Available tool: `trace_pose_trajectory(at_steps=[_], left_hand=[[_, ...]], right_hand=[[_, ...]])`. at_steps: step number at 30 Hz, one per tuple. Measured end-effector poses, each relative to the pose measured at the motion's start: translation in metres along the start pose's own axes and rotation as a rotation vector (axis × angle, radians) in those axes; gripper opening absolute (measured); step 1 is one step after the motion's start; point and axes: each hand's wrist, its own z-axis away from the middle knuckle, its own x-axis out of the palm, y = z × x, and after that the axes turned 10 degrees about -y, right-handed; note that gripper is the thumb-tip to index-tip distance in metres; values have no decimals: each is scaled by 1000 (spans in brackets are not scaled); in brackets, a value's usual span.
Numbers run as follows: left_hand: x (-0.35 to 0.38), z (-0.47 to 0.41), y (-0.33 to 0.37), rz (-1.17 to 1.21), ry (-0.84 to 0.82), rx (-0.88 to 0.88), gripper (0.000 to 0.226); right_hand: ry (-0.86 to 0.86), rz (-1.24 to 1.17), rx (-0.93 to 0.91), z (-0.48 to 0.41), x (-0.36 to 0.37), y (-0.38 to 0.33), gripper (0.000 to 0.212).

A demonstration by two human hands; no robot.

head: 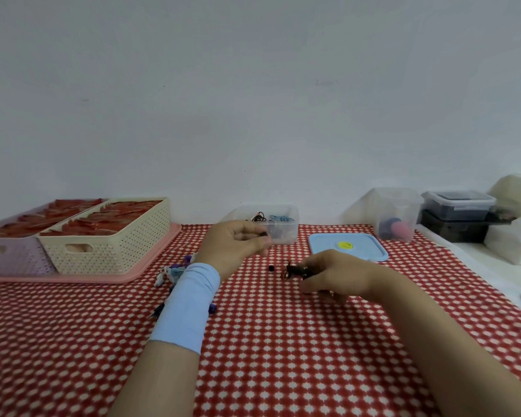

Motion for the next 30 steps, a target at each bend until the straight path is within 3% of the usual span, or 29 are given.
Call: trace_pose_trajectory(at_steps=[3, 7, 10, 14, 17, 23, 27, 30], left_hand=[[-2, -2, -5, -332, -117, -98, 20], [-1, -4, -13, -605, -281, -258, 17], [-3, -5, -15, -655, -310, -289, 17], [-4, -8, -21, -666, -279, -277, 27], [1, -11, -27, -635, -225, -214, 26], [8, -12, -22, -514, -191, 5, 12], [13, -9, -25, -514, -228, 23, 13], [16, -8, -25, -512, -245, 17, 8]], right_hand=[[82, 184, 71, -4, 2, 3, 54], [49, 195, 92, -5, 4, 3, 62], [59, 324, 144, -8, 4, 5, 61], [233, 434, 196, -10, -1, -4, 46], [334, 550, 141, -23, -4, -16, 20], [184, 697, 31, -63, 9, -40, 17], [105, 845, 73, -82, 13, -45, 16], [142, 816, 42, -82, 9, -41, 19]])
